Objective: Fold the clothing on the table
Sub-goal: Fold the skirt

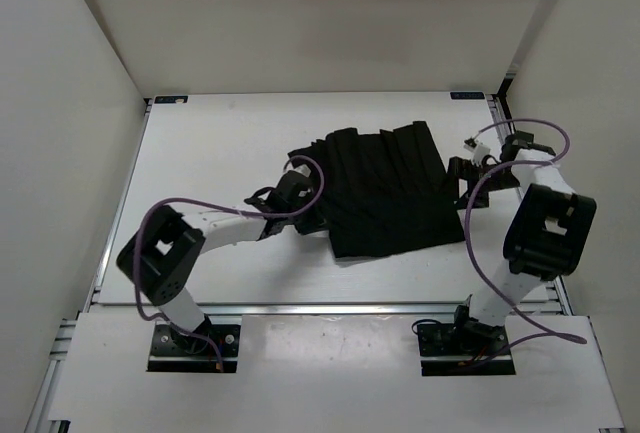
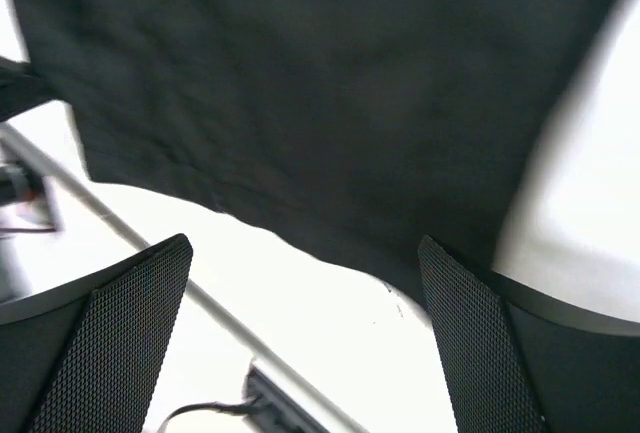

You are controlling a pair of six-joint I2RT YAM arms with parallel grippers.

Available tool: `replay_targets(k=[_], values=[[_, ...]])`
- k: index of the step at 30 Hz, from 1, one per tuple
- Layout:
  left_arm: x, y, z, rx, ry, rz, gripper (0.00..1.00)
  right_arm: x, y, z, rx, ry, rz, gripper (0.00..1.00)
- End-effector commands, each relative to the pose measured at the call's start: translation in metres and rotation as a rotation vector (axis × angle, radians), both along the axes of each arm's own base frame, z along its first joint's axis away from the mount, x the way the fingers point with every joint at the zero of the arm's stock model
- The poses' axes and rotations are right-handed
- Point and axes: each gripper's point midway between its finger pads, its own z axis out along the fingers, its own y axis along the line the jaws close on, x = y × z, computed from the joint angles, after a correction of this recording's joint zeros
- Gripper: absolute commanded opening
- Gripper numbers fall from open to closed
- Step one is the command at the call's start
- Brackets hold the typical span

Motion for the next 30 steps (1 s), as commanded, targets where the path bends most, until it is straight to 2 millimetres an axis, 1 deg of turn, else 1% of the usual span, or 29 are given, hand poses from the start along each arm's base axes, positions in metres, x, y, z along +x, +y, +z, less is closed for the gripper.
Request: replay_targets(k=[1,2,3,4,5,8,9,12,13,14,15,17,18,19,20,21,22,23,24,25,26,27,28,29,30], values=[[-0.019,0.027,0.005,0.049,0.002,-0.020,0.00,-0.018,0.003,-0.016,0.119,0.205,-0.055,0.99],[-0.025,0.034,0.000,0.067,0.013,-0.019,0.00,-0.022,0.001,-0.025,0.109,0.228,-0.058,0.99],[-0.028,0.037,0.000,0.072,0.009,-0.023,0.00,-0.024,-0.002,-0.030,0.090,0.240,-0.066,0.99],[-0.031,0.041,-0.003,0.076,0.015,-0.016,0.00,-0.029,-0.004,-0.038,0.060,0.261,-0.078,0.99],[-0.030,0.041,-0.001,0.065,0.009,-0.015,0.00,-0.029,-0.009,-0.047,0.014,0.268,-0.093,0.99],[-0.032,0.043,0.000,0.052,0.008,-0.001,0.00,-0.031,-0.014,-0.055,-0.068,0.254,-0.084,1.00],[-0.033,0.043,-0.001,0.055,0.010,-0.003,0.00,-0.033,-0.013,-0.059,-0.081,0.258,-0.070,0.99],[-0.032,0.047,-0.002,0.070,0.006,-0.005,0.00,-0.048,-0.010,-0.071,-0.112,0.321,-0.048,0.99],[-0.030,0.051,-0.004,0.074,0.011,0.007,0.00,-0.049,-0.008,-0.072,-0.112,0.316,-0.040,0.99],[-0.031,0.049,-0.003,0.072,0.007,0.003,0.00,-0.055,-0.007,-0.077,-0.110,0.332,-0.041,0.99],[-0.033,0.052,-0.004,0.076,0.009,0.004,0.00,-0.055,-0.009,-0.080,-0.131,0.329,-0.046,0.99],[-0.031,0.052,-0.002,0.068,0.008,0.015,0.00,-0.056,-0.006,-0.081,-0.152,0.312,-0.025,0.99],[-0.031,0.053,-0.002,0.068,0.006,0.017,0.00,-0.059,-0.005,-0.083,-0.172,0.316,-0.008,0.97],[-0.032,0.053,-0.003,0.065,0.009,0.019,0.00,-0.057,-0.003,-0.084,-0.190,0.303,0.007,0.86],[-0.031,0.054,-0.001,0.063,0.004,0.018,0.00,-0.056,0.000,-0.083,-0.196,0.296,0.012,0.79],[-0.034,0.055,-0.002,0.069,0.009,0.008,0.00,-0.055,0.002,-0.083,-0.200,0.289,0.030,0.60],[-0.034,0.056,-0.002,0.077,0.004,0.002,0.00,-0.054,0.004,-0.082,-0.205,0.284,0.034,0.22],[-0.031,0.059,0.000,0.095,-0.009,-0.006,0.00,-0.050,0.002,-0.080,-0.222,0.279,0.031,0.00],[-0.036,0.063,0.000,0.119,-0.006,-0.037,0.00,-0.048,0.006,-0.075,-0.202,0.272,0.038,0.00],[-0.036,0.069,0.000,0.134,0.002,-0.046,0.00,-0.045,0.007,-0.072,-0.175,0.271,0.036,0.00],[-0.033,0.074,0.001,0.144,-0.004,-0.051,0.00,-0.043,0.014,-0.060,-0.100,0.253,0.043,0.00],[-0.038,0.078,0.002,0.155,0.003,-0.080,0.00,-0.041,0.023,-0.045,-0.016,0.231,0.064,0.00],[-0.041,0.084,0.005,0.154,0.015,-0.094,0.00,-0.041,0.028,-0.032,0.050,0.204,0.079,0.00],[-0.040,0.090,0.004,0.161,0.017,-0.097,0.00,-0.041,0.029,-0.027,0.073,0.197,0.082,0.00],[-0.048,0.094,0.005,0.153,0.041,-0.122,0.00,-0.045,0.033,-0.017,0.099,0.182,0.103,0.00]])
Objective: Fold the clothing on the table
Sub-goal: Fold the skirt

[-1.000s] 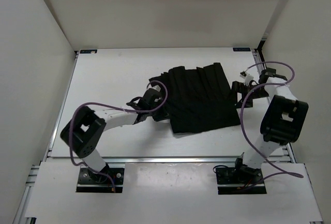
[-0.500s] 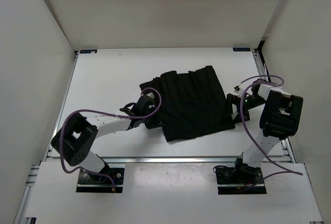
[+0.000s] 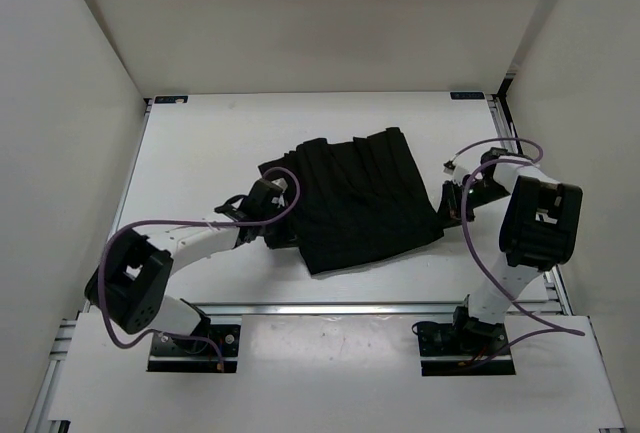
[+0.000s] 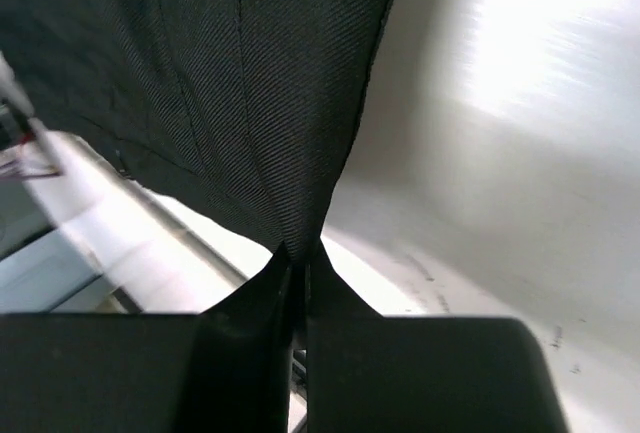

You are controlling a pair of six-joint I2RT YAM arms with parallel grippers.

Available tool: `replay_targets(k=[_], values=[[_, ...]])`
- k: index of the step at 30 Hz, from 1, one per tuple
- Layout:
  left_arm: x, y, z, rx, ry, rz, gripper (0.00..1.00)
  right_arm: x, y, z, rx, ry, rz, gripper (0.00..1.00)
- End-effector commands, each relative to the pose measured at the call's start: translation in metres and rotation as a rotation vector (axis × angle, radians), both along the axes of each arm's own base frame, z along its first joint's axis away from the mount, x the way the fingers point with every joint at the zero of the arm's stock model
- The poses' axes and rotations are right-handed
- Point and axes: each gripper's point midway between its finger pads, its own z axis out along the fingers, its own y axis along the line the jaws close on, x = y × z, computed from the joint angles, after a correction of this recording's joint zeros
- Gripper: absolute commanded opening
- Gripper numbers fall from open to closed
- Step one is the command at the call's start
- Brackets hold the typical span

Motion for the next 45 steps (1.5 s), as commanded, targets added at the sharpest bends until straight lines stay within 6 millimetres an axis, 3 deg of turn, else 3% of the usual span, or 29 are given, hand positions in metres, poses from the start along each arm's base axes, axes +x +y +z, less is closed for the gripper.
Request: replay_targets(k=[1,4,5,7,8,9,10,11,12,13,14,15,16,17,19,21,22,23,24,25,26,27,29,30,32,33,38,43,45], values=[[-0.016,0.017,0.018,-0.024,0.020,-0.085,0.00,0.000,0.018,0.044,0.170,-0.089,0.057,0.00],[-0.018,0.024,0.027,-0.147,0.026,-0.043,0.00,0.004,0.032,0.064,0.217,-0.140,0.095,0.00],[-0.004,0.028,0.041,-0.198,-0.026,0.004,0.00,0.007,0.039,0.073,0.230,-0.171,0.110,0.00],[0.031,0.035,0.068,-0.277,-0.123,0.077,0.00,0.039,0.052,0.100,0.243,-0.274,0.104,0.01],[0.056,0.039,0.087,-0.323,-0.167,0.110,0.00,0.049,0.061,0.106,0.242,-0.309,0.125,0.00],[0.089,0.047,0.114,-0.352,-0.227,0.143,0.00,0.068,0.072,0.128,0.248,-0.374,0.134,0.00],[0.104,0.044,0.113,-0.366,-0.199,0.120,0.00,0.092,0.076,0.148,0.242,-0.448,0.132,0.00],[0.134,0.035,0.139,-0.394,-0.228,0.084,0.00,0.108,0.088,0.178,0.273,-0.530,0.153,0.00],[0.167,0.027,0.168,-0.394,-0.289,0.045,0.00,0.115,0.098,0.185,0.291,-0.540,0.169,0.00],[0.195,0.019,0.227,-0.399,-0.442,-0.002,0.00,0.130,0.106,0.211,0.324,-0.614,0.175,0.00],[0.211,0.015,0.229,-0.383,-0.440,0.002,0.00,0.145,0.112,0.240,0.357,-0.702,0.172,0.00],[0.233,0.007,0.276,-0.389,-0.568,-0.021,0.00,0.157,0.112,0.264,0.383,-0.771,0.149,0.00],[0.240,0.001,0.324,-0.401,-0.691,-0.049,0.00,0.160,0.110,0.283,0.408,-0.815,0.132,0.00],[0.248,0.001,0.333,-0.379,-0.735,-0.044,0.00,0.165,0.109,0.302,0.430,-0.873,0.107,0.00],[0.245,0.006,0.366,-0.354,-0.832,-0.033,0.00,0.168,0.098,0.309,0.448,-0.893,0.073,0.00],[0.230,0.009,0.339,-0.324,-0.791,-0.042,0.00,0.149,0.092,0.287,0.444,-0.828,0.076,0.00],[0.212,0.012,0.310,-0.311,-0.745,-0.053,0.00,0.144,0.089,0.273,0.431,-0.802,0.070,0.00],[0.194,0.014,0.251,-0.282,-0.630,-0.058,0.00,0.129,0.085,0.250,0.399,-0.768,0.073,0.00],[0.177,0.018,0.263,-0.297,-0.694,-0.053,0.00,0.114,0.082,0.211,0.358,-0.706,0.083,0.00],[0.150,0.024,0.226,-0.280,-0.641,-0.035,0.00,0.104,0.077,0.206,0.330,-0.715,0.087,0.00],[0.124,0.027,0.170,-0.261,-0.523,-0.021,0.00,0.089,0.072,0.177,0.272,-0.679,0.085,0.00],[0.106,0.029,0.177,-0.288,-0.563,-0.026,0.00,0.069,0.070,0.144,0.244,-0.605,0.092,0.00],[0.051,0.039,0.099,-0.255,-0.399,0.003,0.00,0.045,0.064,0.112,0.169,-0.541,0.104,0.00],[0.035,0.039,0.096,-0.276,-0.389,0.008,0.00,0.029,0.059,0.090,0.130,-0.477,0.107,0.00],[-0.003,0.051,0.059,-0.273,-0.318,0.031,0.00,-0.007,0.055,0.059,0.096,-0.351,0.129,0.00],[-0.018,0.057,0.037,-0.262,-0.266,0.051,0.00,-0.014,0.055,0.054,0.089,-0.337,0.138,0.00],[-0.045,0.089,0.014,-0.264,-0.233,0.146,0.00,-0.052,0.048,0.022,0.025,-0.247,0.185,0.00],[-0.047,0.108,0.012,-0.300,-0.260,0.251,0.01,-0.070,0.042,0.008,-0.021,-0.190,0.201,0.00],[-0.050,0.106,0.009,-0.317,-0.255,0.253,0.00,-0.066,0.040,0.012,-0.034,-0.202,0.183,0.03]])
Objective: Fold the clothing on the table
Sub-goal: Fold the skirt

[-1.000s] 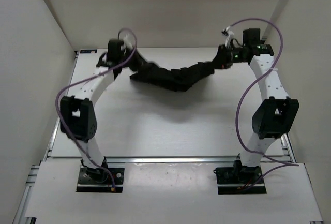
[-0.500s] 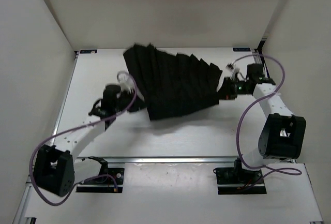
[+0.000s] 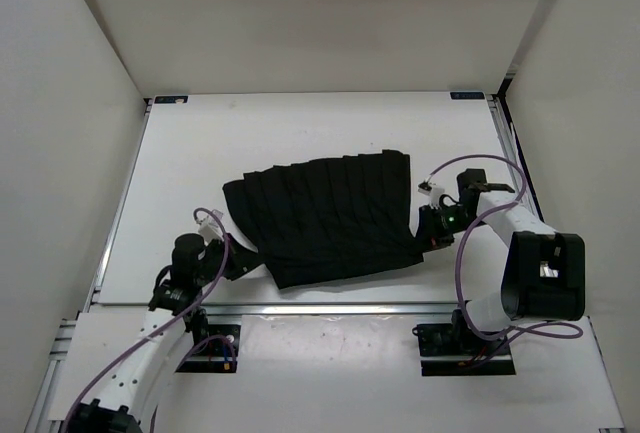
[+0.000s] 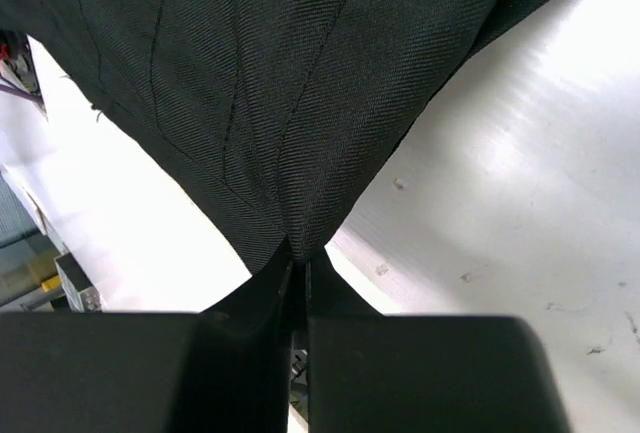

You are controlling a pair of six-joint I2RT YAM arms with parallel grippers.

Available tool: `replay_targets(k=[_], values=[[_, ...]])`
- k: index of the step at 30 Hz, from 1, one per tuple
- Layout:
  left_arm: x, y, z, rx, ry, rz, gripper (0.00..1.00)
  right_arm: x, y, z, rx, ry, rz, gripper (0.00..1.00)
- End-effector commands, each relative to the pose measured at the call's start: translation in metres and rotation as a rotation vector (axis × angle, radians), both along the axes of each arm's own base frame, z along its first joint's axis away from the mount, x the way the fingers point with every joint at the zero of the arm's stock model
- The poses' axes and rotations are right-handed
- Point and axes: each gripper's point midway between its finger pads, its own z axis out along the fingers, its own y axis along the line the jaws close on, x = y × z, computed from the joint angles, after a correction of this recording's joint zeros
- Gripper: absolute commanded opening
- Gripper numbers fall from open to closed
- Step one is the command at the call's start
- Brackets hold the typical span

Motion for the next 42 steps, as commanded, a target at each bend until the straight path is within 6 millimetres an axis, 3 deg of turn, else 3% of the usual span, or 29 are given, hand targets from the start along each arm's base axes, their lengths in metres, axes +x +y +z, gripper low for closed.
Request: replay_targets(k=[1,3,4,5,6,7,10,11,12,14,19,20,21,22,23,26,27,30,31,34,36,39,42], values=[[-0.005,0.010,-0.021,0.013,0.076,0.066,0.01,0.006,-0.026,-0.009,-0.150,-0.053,0.001,0.13],[-0.004,0.007,-0.019,0.024,0.072,0.052,0.04,0.008,-0.029,-0.006,-0.171,-0.059,0.007,0.10],[-0.002,0.006,-0.012,0.043,0.048,0.040,0.12,0.008,-0.031,-0.006,-0.185,-0.056,0.004,0.09],[-0.003,0.007,-0.015,0.080,0.050,0.030,0.45,0.010,-0.032,-0.003,-0.188,-0.061,-0.005,0.08],[-0.001,0.009,-0.009,0.104,0.052,0.036,0.63,0.012,-0.032,0.000,-0.181,-0.070,0.005,0.07],[0.004,0.011,0.000,0.129,0.020,0.028,0.99,0.015,-0.035,0.003,-0.183,-0.082,-0.010,0.08],[0.001,0.022,0.005,0.171,0.054,0.049,0.99,0.017,-0.036,0.006,-0.180,-0.107,0.005,0.11],[0.001,0.021,0.010,0.153,0.056,0.052,0.99,0.020,-0.036,0.009,-0.183,-0.126,0.022,0.15],[-0.002,0.019,0.012,0.125,0.058,0.042,0.99,0.019,-0.033,0.010,-0.171,-0.127,0.042,0.99],[-0.011,0.002,0.014,0.029,0.093,0.010,0.98,0.015,-0.029,0.012,-0.158,-0.132,0.078,0.99],[-0.038,-0.049,0.009,-0.080,0.138,-0.123,0.98,0.023,-0.025,0.018,-0.153,-0.123,0.032,0.99],[-0.042,-0.055,0.011,-0.091,0.140,-0.161,0.99,0.024,-0.024,0.019,-0.153,-0.121,0.025,0.99],[-0.043,-0.055,0.002,-0.059,0.165,-0.179,0.95,0.027,-0.024,0.020,-0.149,-0.123,0.015,0.99],[-0.044,-0.060,0.002,-0.074,0.183,-0.207,0.90,0.031,-0.025,0.023,-0.152,-0.130,0.002,0.83],[-0.039,-0.064,0.009,-0.097,0.160,-0.214,0.83,0.033,-0.025,0.025,-0.147,-0.135,0.000,0.66],[-0.021,-0.061,0.009,-0.067,0.146,-0.183,0.58,0.041,-0.025,0.032,-0.152,-0.163,-0.001,0.48],[-0.013,-0.056,0.009,-0.063,0.144,-0.162,0.47,0.045,-0.027,0.035,-0.163,-0.176,-0.006,0.35],[0.001,-0.054,0.012,-0.074,0.134,-0.152,0.07,0.055,-0.030,0.042,-0.170,-0.214,-0.020,0.17],[0.007,-0.055,0.015,-0.080,0.128,-0.149,0.00,0.060,-0.033,0.045,-0.179,-0.222,-0.035,0.15],[0.029,-0.069,0.036,-0.127,0.092,-0.159,0.00,0.064,-0.037,0.048,-0.178,-0.221,-0.067,0.12],[0.034,-0.091,0.040,-0.145,0.122,-0.232,0.00,0.067,-0.039,0.048,-0.186,-0.236,-0.078,0.12],[0.031,-0.114,0.030,-0.057,0.157,-0.342,0.00,0.068,-0.045,0.047,-0.205,-0.232,-0.108,0.11],[0.032,-0.121,0.016,-0.024,0.172,-0.365,0.00,0.070,-0.050,0.046,-0.213,-0.237,-0.125,0.10]])
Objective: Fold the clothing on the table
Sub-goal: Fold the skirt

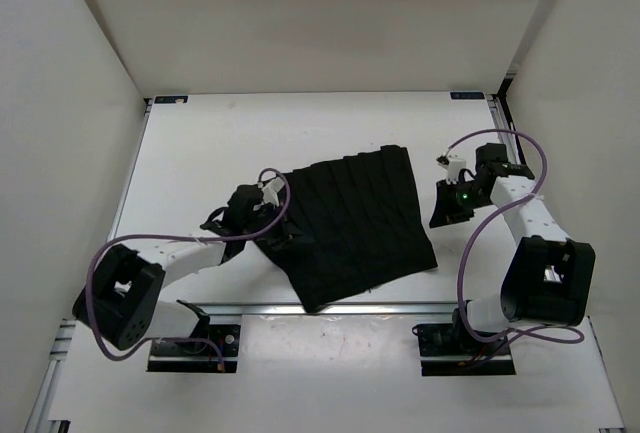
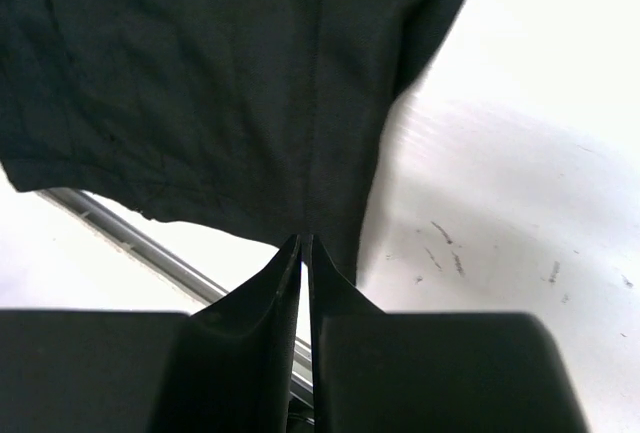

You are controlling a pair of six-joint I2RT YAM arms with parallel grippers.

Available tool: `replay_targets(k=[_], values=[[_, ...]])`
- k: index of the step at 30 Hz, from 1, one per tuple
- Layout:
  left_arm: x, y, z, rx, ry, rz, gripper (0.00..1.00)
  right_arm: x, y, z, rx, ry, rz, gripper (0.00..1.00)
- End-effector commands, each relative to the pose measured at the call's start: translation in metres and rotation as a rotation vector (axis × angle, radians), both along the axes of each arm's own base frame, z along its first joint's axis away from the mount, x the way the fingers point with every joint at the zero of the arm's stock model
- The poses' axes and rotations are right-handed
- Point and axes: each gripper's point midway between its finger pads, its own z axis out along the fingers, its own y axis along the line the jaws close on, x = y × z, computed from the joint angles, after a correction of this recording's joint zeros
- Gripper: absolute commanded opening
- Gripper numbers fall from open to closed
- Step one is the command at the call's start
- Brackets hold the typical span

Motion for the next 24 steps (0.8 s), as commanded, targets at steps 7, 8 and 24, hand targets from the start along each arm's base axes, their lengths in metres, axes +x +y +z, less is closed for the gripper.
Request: replay_targets(k=[7,8,24], values=[[0.000,-0.001,-0.066,0.182,0.117,-0.119,0.00,0.015,-0.013,0.022,-0.027,-0.083,-0.046,0.11],[0.001,0.003,-0.077,0.216,0.169,-0.109,0.00,0.016,-0.014,0.026,-0.032,-0.097,-0.047,0.11],[0.158,0.008,-0.050,0.353,0.059,-0.086,0.00,0.001,-0.012,0.040,0.025,-0.121,-0.103,0.15]])
